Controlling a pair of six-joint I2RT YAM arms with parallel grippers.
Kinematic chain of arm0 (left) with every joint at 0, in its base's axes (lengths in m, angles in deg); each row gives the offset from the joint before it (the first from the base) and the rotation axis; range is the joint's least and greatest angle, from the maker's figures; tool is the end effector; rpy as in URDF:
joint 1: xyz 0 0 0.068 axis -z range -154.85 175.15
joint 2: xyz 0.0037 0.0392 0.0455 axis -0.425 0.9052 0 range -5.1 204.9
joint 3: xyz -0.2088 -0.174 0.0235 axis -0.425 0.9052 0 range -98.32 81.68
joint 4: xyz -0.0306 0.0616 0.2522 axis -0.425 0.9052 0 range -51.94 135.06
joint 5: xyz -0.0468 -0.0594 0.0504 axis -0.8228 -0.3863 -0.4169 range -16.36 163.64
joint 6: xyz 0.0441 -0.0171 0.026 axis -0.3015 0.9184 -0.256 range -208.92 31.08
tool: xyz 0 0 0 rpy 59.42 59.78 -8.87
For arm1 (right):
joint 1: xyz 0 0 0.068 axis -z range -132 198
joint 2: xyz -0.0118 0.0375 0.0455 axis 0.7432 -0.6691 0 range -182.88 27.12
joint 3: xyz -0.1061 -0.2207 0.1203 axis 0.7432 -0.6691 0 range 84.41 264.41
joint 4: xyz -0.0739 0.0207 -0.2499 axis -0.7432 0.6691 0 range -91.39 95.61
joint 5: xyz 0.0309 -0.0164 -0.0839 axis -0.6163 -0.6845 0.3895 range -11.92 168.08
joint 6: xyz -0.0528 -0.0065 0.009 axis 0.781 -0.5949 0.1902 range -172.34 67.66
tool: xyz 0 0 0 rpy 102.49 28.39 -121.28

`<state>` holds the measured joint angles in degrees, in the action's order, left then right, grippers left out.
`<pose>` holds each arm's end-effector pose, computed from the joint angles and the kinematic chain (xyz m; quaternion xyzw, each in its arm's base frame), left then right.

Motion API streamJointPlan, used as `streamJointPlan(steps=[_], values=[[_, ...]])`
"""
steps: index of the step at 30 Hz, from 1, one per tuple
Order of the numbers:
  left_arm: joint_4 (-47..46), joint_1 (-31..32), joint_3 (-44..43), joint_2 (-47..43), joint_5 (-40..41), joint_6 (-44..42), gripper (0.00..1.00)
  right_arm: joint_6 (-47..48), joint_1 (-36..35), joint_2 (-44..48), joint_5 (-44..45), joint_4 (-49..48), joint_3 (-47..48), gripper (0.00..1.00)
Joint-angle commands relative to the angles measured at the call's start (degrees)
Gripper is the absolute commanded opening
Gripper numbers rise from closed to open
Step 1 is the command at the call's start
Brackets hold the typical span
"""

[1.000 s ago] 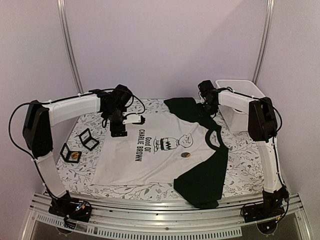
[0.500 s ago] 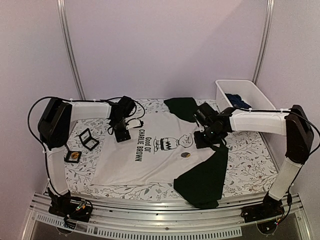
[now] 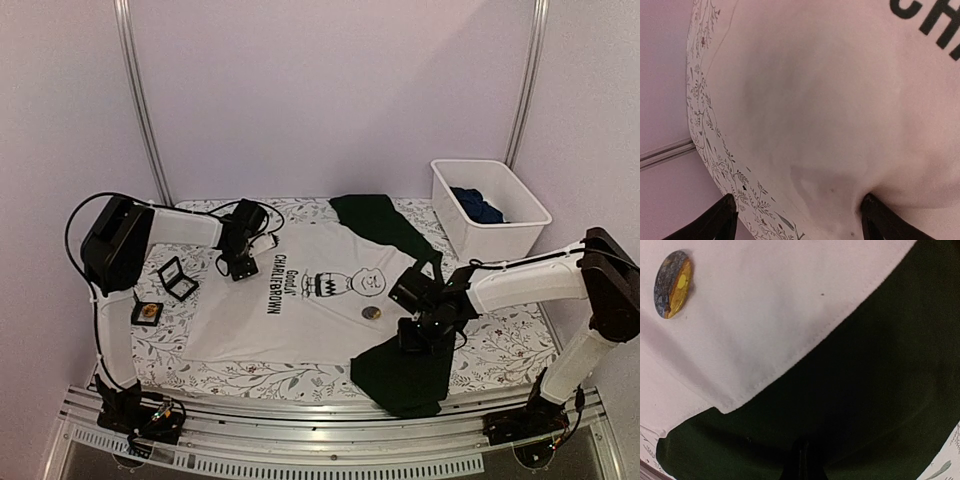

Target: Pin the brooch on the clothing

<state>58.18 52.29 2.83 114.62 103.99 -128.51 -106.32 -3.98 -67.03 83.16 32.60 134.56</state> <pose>0.3875 -0.1784 0.1362 0.4592 0.8164 0.2782 0.2128 0.1748 0.2184 0.1427 0.0219 0.9933 0.0569 0.0980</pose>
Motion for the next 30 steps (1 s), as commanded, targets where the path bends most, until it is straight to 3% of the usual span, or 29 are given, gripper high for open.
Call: streamJointPlan(steps=[1, 4, 7, 13, 15, 20, 25, 27, 30], values=[[-1.0, -4.0, 0.9, 3.0, 2.0, -3.0, 0.86, -7.8, -1.0, 3.0, -3.9, 8.9, -9.7, 0.0], [0.8, -3.5, 1.6, 0.1, -3.1, -3.1, 0.86, -8.1, -1.3, 7.3, -4.4, 6.6, -9.9, 0.0], [8.3, -2.8, -0.4, -4.7, -13.4, -1.6, 0.88, -4.2, -1.4, 8.3, -3.4, 6.0, -3.5, 0.02], [32.3, -4.6, -5.1, -18.5, -27.1, -0.6, 0.92, 5.9, -1.4, 8.1, 6.0, 5.6, 15.2, 0.35], [39.9, -6.3, -3.7, -23.6, -28.2, -2.3, 0.93, 8.7, -1.4, 8.4, 7.0, 0.9, 17.4, 0.48], [57.8, -13.8, 3.9, -33.9, -27.0, -7.6, 0.99, 17.1, -1.4, 7.7, 4.8, -12.9, 16.2, 0.63], [55.8, -21.5, 16.6, -39.0, -14.1, -11.1, 0.99, 24.8, -1.4, 4.4, 3.4, -21.2, 15.8, 0.66], [56.3, -23.3, 17.5, -38.3, -14.6, -15.7, 0.96, 29.0, -1.4, 2.7, 2.4, -23.3, 16.3, 0.66], [57.0, -26.8, 16.8, -36.7, -20.2, -29.1, 0.92, 33.8, -1.3, 0.6, 1.6, -23.9, 17.5, 0.67]])
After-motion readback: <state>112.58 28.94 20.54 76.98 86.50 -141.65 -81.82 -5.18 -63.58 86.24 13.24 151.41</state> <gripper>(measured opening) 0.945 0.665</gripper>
